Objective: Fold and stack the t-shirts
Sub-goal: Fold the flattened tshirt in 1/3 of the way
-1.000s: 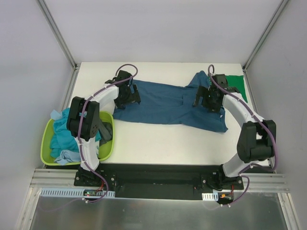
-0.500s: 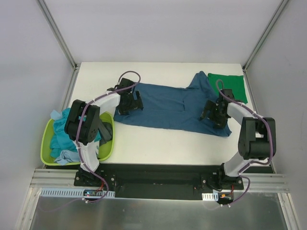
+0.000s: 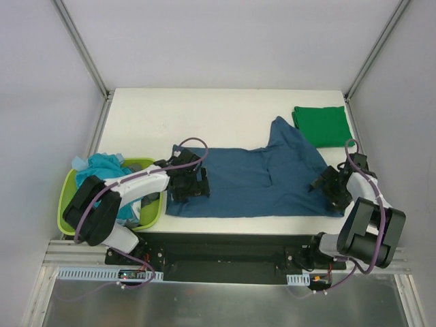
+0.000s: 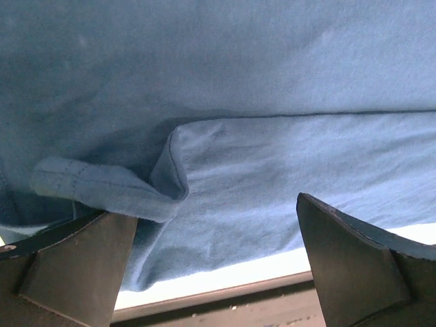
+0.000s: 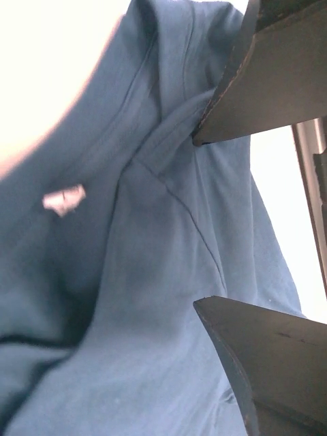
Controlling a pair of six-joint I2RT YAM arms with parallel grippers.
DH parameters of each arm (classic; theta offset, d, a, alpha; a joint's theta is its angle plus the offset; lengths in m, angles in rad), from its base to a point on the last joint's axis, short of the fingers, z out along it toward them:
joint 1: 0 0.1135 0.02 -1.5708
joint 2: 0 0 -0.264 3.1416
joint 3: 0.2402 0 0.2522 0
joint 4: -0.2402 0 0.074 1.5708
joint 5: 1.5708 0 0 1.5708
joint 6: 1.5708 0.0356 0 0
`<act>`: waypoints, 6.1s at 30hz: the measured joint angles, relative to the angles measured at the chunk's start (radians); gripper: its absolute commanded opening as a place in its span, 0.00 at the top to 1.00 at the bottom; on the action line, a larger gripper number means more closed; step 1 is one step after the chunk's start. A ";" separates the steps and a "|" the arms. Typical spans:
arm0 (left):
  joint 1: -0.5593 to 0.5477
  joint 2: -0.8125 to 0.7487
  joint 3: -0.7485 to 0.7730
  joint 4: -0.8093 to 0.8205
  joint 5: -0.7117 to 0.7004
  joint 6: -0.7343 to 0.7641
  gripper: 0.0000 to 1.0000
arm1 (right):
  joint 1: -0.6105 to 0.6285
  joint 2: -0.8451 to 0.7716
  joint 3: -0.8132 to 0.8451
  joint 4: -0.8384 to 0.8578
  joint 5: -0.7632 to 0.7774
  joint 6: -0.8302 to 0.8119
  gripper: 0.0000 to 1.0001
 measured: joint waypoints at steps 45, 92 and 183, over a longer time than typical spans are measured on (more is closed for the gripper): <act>-0.138 0.080 0.166 -0.170 -0.124 0.023 0.01 | -0.017 0.340 0.310 0.003 -0.185 -0.032 0.04; -0.102 0.043 0.017 -0.161 -0.121 -0.017 1.00 | -0.149 0.234 0.247 -0.035 0.059 -0.066 0.04; -0.089 -0.053 -0.079 -0.106 -0.325 -0.077 1.00 | -0.220 -0.140 -0.120 -0.045 -0.182 0.035 0.03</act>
